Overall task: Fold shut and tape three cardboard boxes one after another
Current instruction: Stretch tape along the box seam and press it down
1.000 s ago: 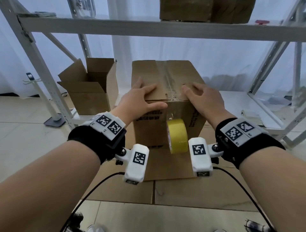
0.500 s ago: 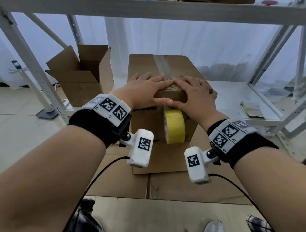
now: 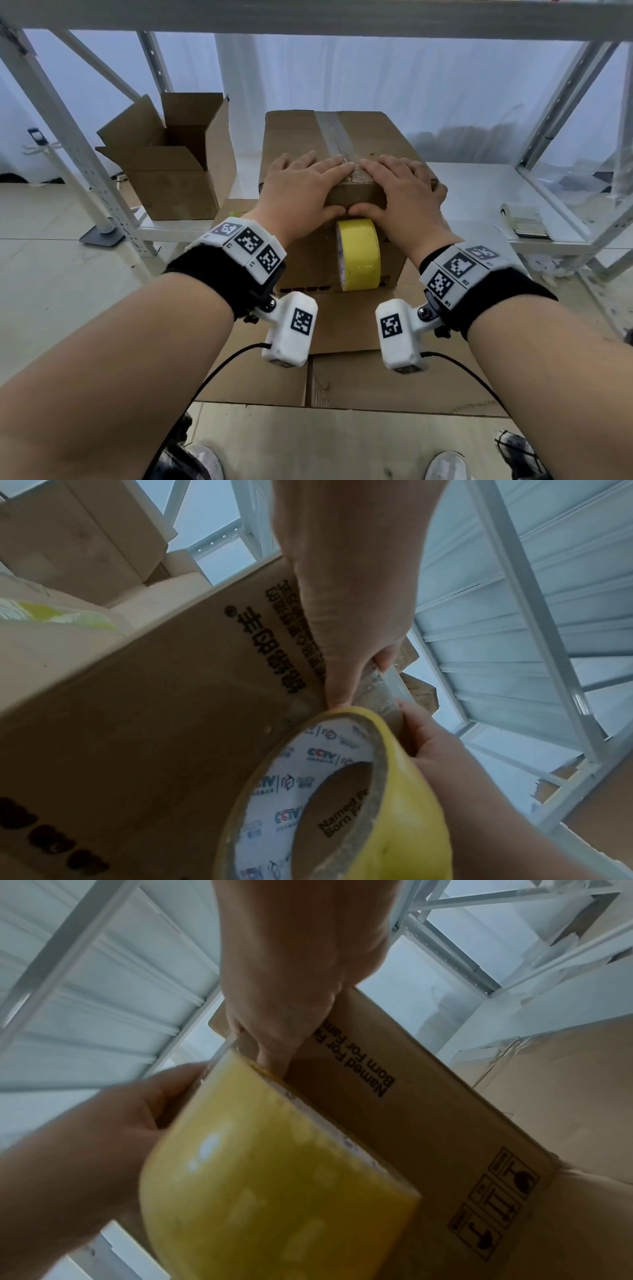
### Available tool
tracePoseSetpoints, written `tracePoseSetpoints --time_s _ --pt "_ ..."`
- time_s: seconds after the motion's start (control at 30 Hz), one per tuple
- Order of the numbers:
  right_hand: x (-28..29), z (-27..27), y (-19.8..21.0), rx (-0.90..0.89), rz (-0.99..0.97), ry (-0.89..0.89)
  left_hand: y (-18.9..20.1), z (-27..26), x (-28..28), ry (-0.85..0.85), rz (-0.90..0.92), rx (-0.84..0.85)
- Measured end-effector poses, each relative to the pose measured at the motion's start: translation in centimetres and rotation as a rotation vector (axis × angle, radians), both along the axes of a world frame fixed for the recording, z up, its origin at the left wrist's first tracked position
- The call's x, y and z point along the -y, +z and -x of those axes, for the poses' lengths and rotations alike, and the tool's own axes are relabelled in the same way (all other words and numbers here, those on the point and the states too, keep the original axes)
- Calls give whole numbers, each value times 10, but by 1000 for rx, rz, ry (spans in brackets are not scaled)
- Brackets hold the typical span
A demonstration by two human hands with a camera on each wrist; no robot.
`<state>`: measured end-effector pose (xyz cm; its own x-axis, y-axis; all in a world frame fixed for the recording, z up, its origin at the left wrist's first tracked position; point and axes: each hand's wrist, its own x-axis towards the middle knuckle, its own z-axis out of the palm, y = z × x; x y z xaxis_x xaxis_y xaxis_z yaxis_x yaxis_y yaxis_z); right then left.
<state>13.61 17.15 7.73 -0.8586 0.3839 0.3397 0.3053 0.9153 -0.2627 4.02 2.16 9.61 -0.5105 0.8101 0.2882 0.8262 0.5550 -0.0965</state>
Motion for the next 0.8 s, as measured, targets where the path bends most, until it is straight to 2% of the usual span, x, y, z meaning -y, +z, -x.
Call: tracePoseSetpoints --time_s 0.1,0.27,0.33,0.43,0.53,0.6,0.67,0.8 --pt "-7 -5 3 -21 91 64 2 0 1 5 0 9" --pt "1 -21 24 -290 229 -62 17 -5 -12 -88 -68 132" --pt "6 -25 27 -197 378 -12 18 -4 -17 -107 -74 116" --pt "17 -28 19 58 712 -35 13 -1 -20 -123 -62 0" --pt "22 -27 11 86 1060 -70 13 1 -19 -116 15 0" --pt "21 -27 9 71 1217 -34 15 3 -19 -116 72 13" --pt "21 -28 6 80 1312 26 15 6 -21 -123 105 26" --pt "23 -27 9 79 1275 49 15 8 -25 -139 121 35"
